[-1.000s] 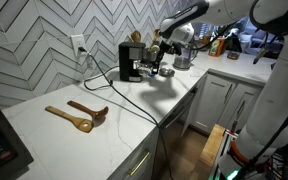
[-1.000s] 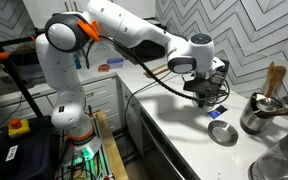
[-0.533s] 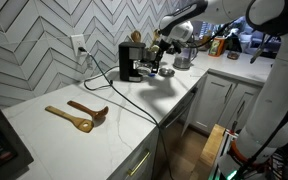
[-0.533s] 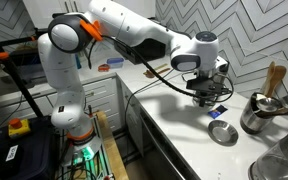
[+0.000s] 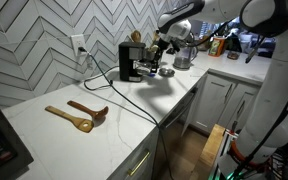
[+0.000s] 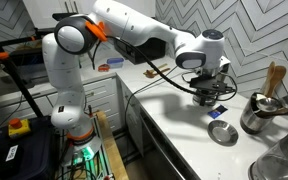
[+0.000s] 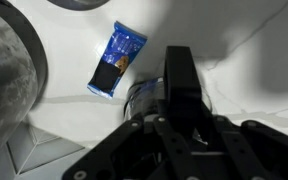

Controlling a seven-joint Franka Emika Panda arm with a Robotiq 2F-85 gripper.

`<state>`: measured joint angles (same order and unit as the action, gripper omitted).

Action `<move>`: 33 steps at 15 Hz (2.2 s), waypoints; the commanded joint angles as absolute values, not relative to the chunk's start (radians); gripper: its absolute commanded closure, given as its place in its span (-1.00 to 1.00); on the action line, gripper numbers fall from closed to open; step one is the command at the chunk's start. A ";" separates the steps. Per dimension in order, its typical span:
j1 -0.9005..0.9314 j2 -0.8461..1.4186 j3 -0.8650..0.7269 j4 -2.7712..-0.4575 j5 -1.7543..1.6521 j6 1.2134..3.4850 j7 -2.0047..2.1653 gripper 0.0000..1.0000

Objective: Insert the coffee pot into the coffee maker

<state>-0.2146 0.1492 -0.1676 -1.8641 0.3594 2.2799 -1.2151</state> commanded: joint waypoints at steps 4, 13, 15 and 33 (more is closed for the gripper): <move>-0.232 0.212 -0.151 -1.755 0.322 2.229 -1.192 0.85; -0.239 0.255 -0.143 -1.677 0.223 2.145 -1.207 0.85; -0.248 0.251 -0.140 -1.675 0.234 2.134 -1.238 0.85; -0.283 0.233 -0.130 -1.718 0.305 2.173 -1.342 0.85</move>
<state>-0.2661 0.2328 -0.1487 -1.7153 0.2708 2.1645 -1.3162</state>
